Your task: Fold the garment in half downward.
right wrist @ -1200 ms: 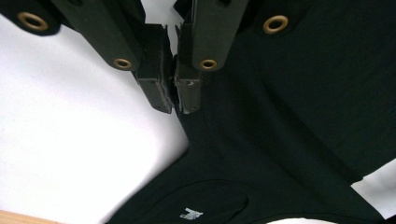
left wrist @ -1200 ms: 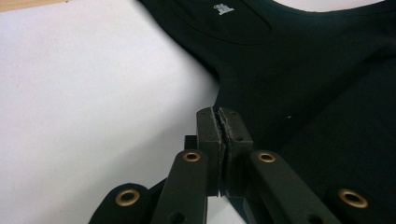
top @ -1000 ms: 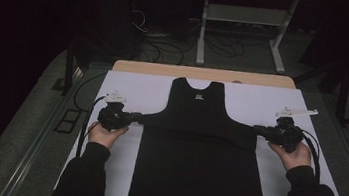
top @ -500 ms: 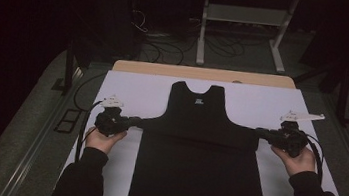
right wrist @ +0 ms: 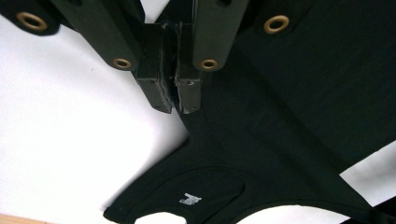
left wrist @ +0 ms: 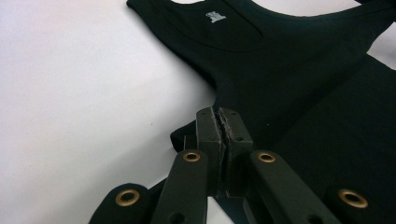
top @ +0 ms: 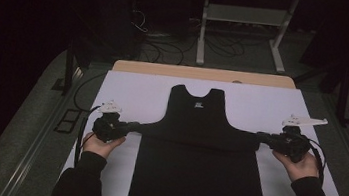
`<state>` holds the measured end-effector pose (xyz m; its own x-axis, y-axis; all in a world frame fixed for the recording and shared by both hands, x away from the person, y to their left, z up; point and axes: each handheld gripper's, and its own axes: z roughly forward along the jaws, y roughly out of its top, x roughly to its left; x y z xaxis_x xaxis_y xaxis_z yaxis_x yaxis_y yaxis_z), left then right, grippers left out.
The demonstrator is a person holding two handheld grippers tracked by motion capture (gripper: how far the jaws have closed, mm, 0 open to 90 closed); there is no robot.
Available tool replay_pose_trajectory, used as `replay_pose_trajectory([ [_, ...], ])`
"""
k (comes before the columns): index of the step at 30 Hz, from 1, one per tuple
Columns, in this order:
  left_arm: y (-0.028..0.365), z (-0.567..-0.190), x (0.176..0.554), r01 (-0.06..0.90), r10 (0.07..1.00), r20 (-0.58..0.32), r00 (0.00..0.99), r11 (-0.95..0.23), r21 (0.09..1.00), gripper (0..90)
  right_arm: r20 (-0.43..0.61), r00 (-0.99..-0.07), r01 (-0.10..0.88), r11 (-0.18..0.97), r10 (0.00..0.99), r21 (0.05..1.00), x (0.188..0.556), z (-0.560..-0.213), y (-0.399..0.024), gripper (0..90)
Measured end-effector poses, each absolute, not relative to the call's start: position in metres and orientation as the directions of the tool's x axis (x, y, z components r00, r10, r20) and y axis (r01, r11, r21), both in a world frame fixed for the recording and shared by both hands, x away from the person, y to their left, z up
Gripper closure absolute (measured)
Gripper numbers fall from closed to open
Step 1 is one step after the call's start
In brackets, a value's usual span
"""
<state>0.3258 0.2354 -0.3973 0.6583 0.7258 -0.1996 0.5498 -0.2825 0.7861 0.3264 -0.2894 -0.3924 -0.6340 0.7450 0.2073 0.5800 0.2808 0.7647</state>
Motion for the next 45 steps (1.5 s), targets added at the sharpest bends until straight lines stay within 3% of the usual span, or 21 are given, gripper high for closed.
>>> replay_pose_trajectory([
  [29, 0.233, -0.394, 0.303, 0.542, 0.690, -0.204, 0.695, -0.316, 0.779, 86.6, 0.201, -0.659, 0.567, 0.304, 0.724, 0.766, 0.304, -0.390, -0.288, 83.6],
  [45, 0.230, -0.405, 0.292, 0.581, 0.676, -0.230, 0.700, -0.352, 0.734, 86.6, 0.240, -0.657, 0.622, 0.334, 0.715, 0.708, 0.295, -0.403, -0.292, 83.5],
])
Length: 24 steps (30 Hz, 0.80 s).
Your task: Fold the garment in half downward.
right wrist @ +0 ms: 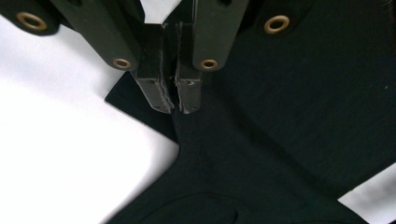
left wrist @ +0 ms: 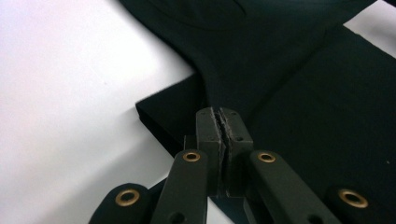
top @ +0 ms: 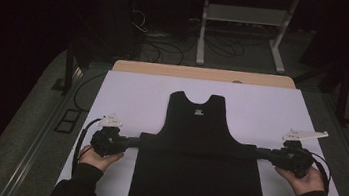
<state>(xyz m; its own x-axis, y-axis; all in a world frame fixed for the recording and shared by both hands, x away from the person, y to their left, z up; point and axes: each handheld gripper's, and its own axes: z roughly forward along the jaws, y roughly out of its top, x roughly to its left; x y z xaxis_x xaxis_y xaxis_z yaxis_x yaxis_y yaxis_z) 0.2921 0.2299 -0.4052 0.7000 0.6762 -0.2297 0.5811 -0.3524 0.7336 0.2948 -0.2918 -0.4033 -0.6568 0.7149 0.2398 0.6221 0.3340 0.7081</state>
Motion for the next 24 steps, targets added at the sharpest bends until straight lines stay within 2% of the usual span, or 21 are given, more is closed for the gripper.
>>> replay_pose_trajectory([
  [24, 0.229, -0.423, 0.292, 0.640, 0.680, -0.252, 0.688, -0.407, 0.652, 86.4, 0.293, -0.649, 0.700, 0.400, 0.702, 0.592, 0.292, -0.424, -0.292, 83.3],
])
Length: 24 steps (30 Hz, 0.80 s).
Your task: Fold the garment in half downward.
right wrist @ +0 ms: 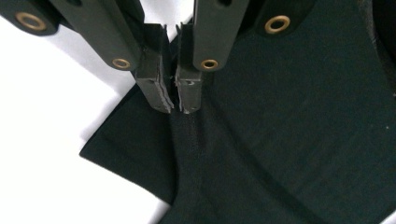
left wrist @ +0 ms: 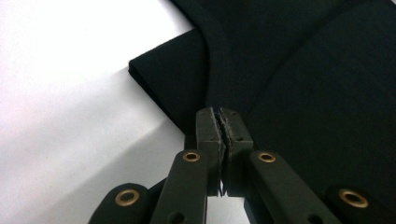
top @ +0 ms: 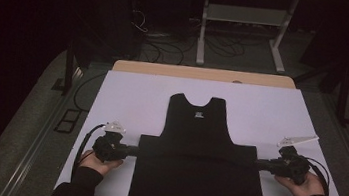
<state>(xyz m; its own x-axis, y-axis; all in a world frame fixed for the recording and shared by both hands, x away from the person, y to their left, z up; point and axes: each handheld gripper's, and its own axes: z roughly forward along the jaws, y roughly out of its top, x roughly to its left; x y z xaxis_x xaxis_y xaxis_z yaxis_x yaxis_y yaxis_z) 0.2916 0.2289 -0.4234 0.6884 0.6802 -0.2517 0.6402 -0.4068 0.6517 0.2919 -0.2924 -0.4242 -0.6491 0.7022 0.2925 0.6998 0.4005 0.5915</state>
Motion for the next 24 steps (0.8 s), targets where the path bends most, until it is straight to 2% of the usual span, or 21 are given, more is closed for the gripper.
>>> replay_pose_trajectory([
  [15, 0.2278, -0.4264, 0.2939, 0.658, 0.682, -0.262, 0.682, -0.417, 0.627, 86.0, 0.301, -0.647, 0.715, 0.421, 0.700, 0.558, 0.2933, -0.4291, -0.2901, 83.0],
  [19, 0.2286, -0.4263, 0.2951, 0.660, 0.681, -0.270, 0.681, -0.411, 0.629, 84.8, 0.303, -0.645, 0.716, 0.417, 0.701, 0.560, 0.2933, -0.4285, -0.2902, 79.7],
  [24, 0.2293, -0.4272, 0.2958, 0.653, 0.665, -0.281, 0.692, -0.411, 0.636, 72.7, 0.258, -0.649, 0.698, 0.425, 0.716, 0.576, 0.2918, -0.4274, -0.2888, 70.2],
])
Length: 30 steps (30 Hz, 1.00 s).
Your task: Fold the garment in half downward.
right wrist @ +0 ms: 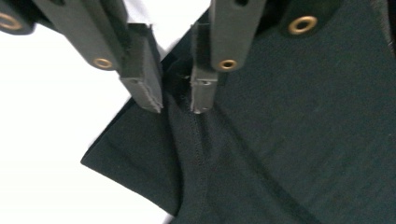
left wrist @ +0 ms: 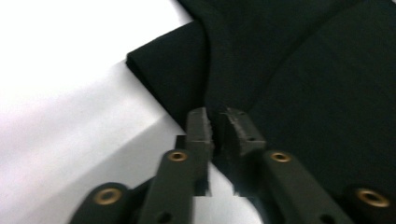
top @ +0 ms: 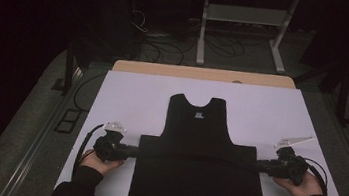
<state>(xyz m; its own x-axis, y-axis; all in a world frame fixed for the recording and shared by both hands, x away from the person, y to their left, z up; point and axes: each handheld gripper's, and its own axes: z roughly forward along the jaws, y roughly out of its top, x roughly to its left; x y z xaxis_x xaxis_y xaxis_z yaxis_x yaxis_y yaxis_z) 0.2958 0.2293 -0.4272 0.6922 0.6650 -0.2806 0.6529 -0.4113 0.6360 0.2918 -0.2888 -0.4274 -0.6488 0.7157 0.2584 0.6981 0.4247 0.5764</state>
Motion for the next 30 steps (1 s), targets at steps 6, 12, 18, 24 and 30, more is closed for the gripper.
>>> replay_pose_trajectory([
  [6, 0.230, -0.425, 0.298, 0.659, 0.659, -0.304, 0.688, -0.393, 0.641, 58.1, 0.259, -0.644, 0.696, 0.412, 0.719, 0.588, 0.292, -0.426, -0.289, 59.8],
  [12, 0.234, -0.422, 0.300, 0.655, 0.636, -0.338, 0.693, -0.361, 0.664, 45.2, 0.274, -0.653, 0.686, 0.400, 0.706, 0.608, 0.293, -0.423, -0.289, 45.8],
  [18, 0.229, -0.418, 0.301, 0.618, 0.627, -0.300, 0.719, -0.379, 0.689, 34.2, 0.263, -0.635, 0.687, 0.376, 0.726, 0.621, 0.296, -0.420, -0.288, 23.7],
  [24, 0.228, -0.414, 0.305, 0.594, 0.626, -0.278, 0.728, -0.375, 0.712, 21.2, 0.250, -0.622, 0.673, 0.344, 0.741, 0.655, 0.301, -0.416, -0.286, 12.5],
  [30, 0.228, -0.417, 0.313, 0.605, 0.633, -0.286, 0.720, -0.370, 0.705, 0.2, 0.241, -0.617, 0.667, 0.337, 0.749, 0.664, 0.309, -0.413, -0.282, 0.0],
])
